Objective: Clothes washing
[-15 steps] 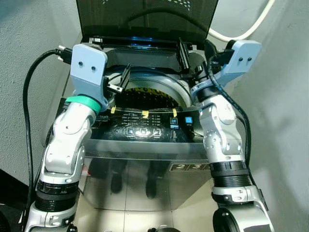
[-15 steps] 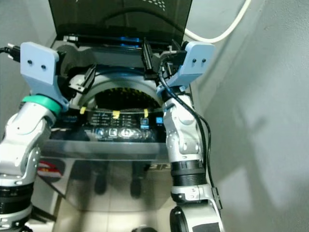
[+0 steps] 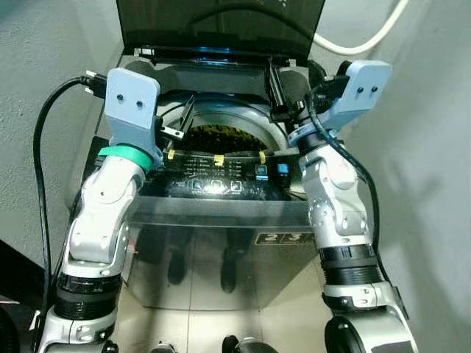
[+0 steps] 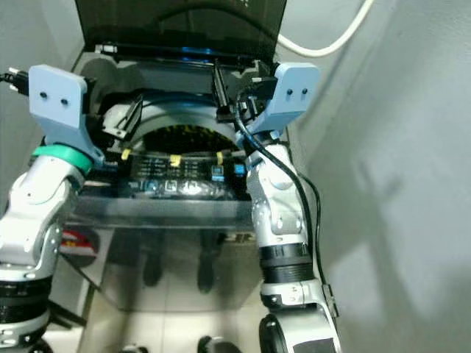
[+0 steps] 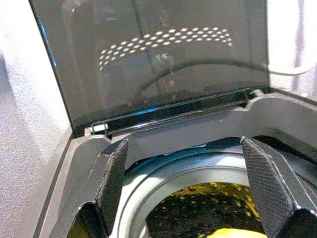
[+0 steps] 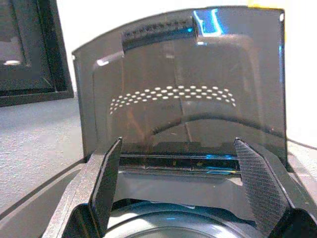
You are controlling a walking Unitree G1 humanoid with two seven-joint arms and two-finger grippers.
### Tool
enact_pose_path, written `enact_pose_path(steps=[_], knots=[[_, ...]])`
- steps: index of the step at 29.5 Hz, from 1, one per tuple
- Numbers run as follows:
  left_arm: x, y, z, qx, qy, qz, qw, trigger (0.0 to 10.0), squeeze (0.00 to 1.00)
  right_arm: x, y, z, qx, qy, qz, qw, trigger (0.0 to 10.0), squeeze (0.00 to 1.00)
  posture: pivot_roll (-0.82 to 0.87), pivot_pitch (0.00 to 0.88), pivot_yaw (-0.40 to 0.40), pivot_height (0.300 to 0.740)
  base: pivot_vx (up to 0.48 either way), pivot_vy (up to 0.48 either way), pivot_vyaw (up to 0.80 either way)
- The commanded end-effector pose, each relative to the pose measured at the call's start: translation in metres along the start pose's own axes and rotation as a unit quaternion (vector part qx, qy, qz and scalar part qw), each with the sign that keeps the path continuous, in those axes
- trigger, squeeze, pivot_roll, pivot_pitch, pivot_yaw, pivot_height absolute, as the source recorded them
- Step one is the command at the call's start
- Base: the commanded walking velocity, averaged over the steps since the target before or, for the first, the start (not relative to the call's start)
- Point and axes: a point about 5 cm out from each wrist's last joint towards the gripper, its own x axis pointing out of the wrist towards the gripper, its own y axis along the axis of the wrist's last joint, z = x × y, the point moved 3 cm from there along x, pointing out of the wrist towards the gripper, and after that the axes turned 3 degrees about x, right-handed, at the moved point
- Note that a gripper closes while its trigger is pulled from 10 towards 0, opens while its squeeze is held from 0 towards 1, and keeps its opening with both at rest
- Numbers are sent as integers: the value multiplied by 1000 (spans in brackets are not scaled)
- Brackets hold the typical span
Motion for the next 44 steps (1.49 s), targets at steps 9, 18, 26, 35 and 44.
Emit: enact_pose_path(steps=[9, 18, 26, 35, 44], knots=[[2, 1, 1, 3, 1, 6, 1000, 10000, 0, 0, 0, 2, -6, -1, -4, 1000, 10000, 0, 72, 0, -22, 740, -298, 0, 0], [2, 1, 1, 5, 3, 6, 1000, 10000, 0, 0, -1, 2, -5, -2, -5, 1000, 10000, 0, 73, 0, -21, 740, -319, 0, 0], [3, 1, 0, 5, 4, 6, 1000, 10000, 0, 0, -2, 2, -12, 1, -7, 1000, 10000, 0, 72, 0, -22, 740, -323, 0, 0], [3, 0, 1, 4, 4, 5, 1000, 10000, 0, -1, -5, 0, -36, 12, -16, 999, 10000, 0, 73, 0, -24, 740, -248, 0, 0], [0, -12, 10, 13, -9, -23, 1000, 10000, 0, -4, -9, -7, -52, 42, -24, 997, 10000, 0, 71, 0, -25, 740, 0, 0, 615]])
